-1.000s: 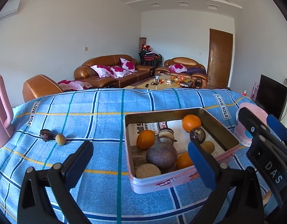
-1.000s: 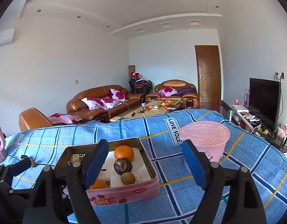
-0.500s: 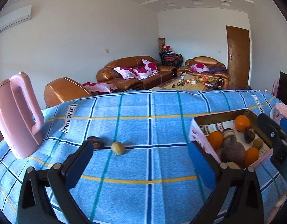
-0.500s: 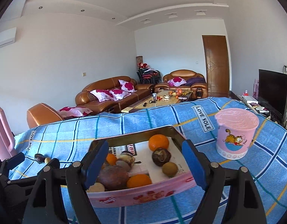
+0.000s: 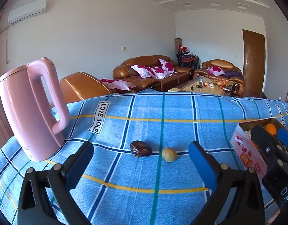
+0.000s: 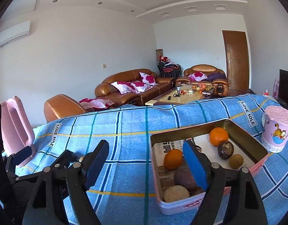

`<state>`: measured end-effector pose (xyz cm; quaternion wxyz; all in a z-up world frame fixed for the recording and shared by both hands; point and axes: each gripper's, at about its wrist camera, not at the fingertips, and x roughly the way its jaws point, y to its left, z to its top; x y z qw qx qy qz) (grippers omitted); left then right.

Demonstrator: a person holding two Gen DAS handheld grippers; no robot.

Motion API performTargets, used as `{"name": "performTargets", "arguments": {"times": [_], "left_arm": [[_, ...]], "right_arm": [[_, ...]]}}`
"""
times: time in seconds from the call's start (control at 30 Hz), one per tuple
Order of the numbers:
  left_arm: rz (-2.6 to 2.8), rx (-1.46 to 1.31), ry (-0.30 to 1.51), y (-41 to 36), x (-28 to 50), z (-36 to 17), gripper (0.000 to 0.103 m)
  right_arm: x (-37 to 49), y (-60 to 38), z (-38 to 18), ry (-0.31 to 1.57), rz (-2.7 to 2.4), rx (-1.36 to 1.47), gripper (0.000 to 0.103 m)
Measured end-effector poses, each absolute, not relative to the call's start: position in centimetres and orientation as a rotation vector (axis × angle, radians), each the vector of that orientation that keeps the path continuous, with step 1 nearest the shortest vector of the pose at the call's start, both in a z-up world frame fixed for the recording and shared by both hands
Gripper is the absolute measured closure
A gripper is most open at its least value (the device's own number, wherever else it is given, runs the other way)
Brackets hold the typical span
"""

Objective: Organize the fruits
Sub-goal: 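Withdraw both open tools from the box toward the items on the bed, then grasp the dark round cake with the left tool while the right tool grasps the small yellow fruit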

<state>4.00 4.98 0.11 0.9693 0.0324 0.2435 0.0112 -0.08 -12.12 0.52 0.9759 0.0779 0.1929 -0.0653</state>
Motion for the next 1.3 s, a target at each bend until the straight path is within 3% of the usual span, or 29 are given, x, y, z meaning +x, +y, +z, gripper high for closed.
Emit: {"name": "performTargets", "arguments": {"times": [0.47,0.73,0.77,0.87,1.1,1.2,1.3], "left_arm": [[0.234,0.003,0.599,13.9,8.1,-1.1,0.0],[0.313,-0.007,0.691,16.1,9.1,-2.2,0.0],[0.311,-0.005,0.697,16.0,9.2,-2.3,0.0],[0.305,0.004,0.713,15.9,9.4,-2.6,0.0],[0.287,0.021,0.723,15.5,9.7,-2.7,0.0],[0.278,0.02,0.728,15.4,9.9,-2.7,0.0],[0.272,0.017,0.729,15.6,9.9,-2.7,0.0]], "right_arm": [[4.4,-7.4,-0.5,0.504,-0.062,0.165,0.021],[8.6,-4.0,-2.3,0.693,0.071,0.116,0.021],[9.2,-3.7,-2.7,0.721,0.088,0.108,0.023],[10.7,-2.8,-3.6,0.795,0.115,0.086,0.045],[11.8,-2.3,-5.0,0.884,0.159,0.1,0.059],[11.6,-2.1,-4.9,0.885,0.198,0.097,0.073],[11.4,-2.8,-4.8,0.876,0.244,0.146,0.075]]}}
